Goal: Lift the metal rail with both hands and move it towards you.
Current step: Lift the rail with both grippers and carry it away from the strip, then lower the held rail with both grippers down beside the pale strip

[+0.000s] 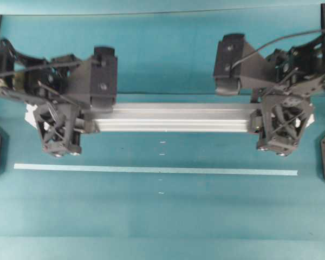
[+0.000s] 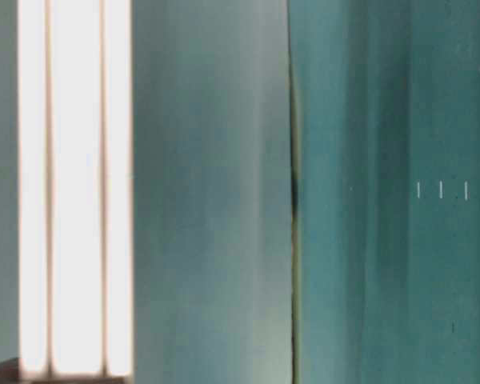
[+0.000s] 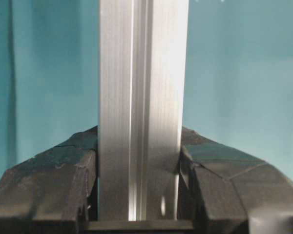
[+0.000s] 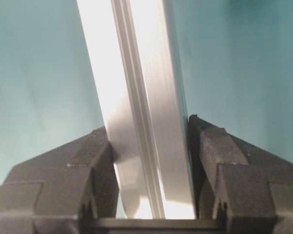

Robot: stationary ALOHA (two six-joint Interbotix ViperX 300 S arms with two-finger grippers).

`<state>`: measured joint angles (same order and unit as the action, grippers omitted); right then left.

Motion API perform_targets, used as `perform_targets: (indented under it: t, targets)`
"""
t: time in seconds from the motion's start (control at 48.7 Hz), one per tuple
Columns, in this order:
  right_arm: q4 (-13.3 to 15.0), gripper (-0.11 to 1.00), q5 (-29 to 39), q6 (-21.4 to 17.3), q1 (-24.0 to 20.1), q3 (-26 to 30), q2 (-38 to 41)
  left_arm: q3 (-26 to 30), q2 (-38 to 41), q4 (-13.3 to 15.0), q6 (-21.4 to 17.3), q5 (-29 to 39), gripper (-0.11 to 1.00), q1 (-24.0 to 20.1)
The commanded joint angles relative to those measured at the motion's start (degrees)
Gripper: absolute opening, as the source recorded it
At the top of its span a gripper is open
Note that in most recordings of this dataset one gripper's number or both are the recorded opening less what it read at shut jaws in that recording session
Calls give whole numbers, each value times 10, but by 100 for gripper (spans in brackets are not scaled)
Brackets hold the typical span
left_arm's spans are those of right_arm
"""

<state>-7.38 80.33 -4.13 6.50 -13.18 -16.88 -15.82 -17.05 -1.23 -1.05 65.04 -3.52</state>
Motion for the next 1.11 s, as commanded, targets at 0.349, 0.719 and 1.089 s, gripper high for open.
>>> perform_targets:
  t: [0.349, 0.719, 1.089]
  targets:
    - [-4, 40, 105, -75, -16, 120, -2, 163, 4, -3, 4, 149, 31, 11]
    - [1, 40, 120, -86, -25, 161, 2, 241, 26, -3, 4, 175, 31, 21]
    - [2, 40, 119, -83, -25, 162, 2, 242, 27, -3, 4, 175, 31, 22]
